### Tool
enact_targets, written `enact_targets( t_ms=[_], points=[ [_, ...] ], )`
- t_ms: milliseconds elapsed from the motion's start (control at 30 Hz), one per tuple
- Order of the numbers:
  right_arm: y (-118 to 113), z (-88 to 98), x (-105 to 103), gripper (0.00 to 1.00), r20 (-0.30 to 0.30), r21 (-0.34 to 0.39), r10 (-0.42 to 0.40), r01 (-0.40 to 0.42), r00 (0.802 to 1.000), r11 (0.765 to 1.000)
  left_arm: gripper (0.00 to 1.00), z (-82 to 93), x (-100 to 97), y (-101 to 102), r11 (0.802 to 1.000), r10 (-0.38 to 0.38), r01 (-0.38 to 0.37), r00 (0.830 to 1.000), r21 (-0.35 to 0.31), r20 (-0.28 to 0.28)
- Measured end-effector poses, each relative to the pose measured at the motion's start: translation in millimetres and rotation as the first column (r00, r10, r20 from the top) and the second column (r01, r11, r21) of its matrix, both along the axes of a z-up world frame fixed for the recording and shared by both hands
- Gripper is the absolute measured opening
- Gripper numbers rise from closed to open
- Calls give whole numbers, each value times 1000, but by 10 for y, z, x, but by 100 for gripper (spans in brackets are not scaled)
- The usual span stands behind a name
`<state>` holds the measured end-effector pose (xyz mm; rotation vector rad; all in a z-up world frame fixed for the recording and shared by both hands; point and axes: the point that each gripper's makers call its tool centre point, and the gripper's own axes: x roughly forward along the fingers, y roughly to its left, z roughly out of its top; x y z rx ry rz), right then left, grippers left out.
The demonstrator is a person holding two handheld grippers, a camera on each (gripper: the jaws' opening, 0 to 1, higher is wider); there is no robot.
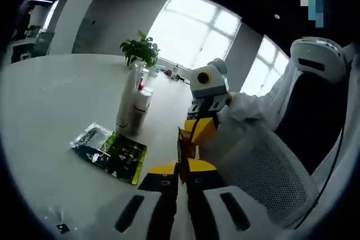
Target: Arrange the skincare products in the storage area until every visible bottle or jar stands upright without overlapping.
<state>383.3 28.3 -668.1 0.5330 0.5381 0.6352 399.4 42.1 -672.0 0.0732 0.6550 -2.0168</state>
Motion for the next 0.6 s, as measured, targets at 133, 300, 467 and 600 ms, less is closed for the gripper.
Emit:
enact_targets(
  t_ms=[133, 300, 467, 600],
  points=[
    [-27, -14, 21, 0, 7, -14, -15, 15, 1000, 1000, 0, -58, -6, -9, 1000, 0, 0, 1000, 17, 23],
    [-72, -38, 53, 0, 17, -38, -39, 39, 999, 999, 0, -99, -2, -24, 999, 24, -26, 999, 43, 28],
    [-119, -21, 105, 0, 38, -42, -72, 73, 997, 996, 0, -87, 68, -68, 996, 77, -79, 996, 32, 43],
    [-249, -95, 181, 0, 47, -110, -141, 145, 989, 983, 0, -122, 174, -100, 989, 138, -140, 990, 49, 39]
  ],
)
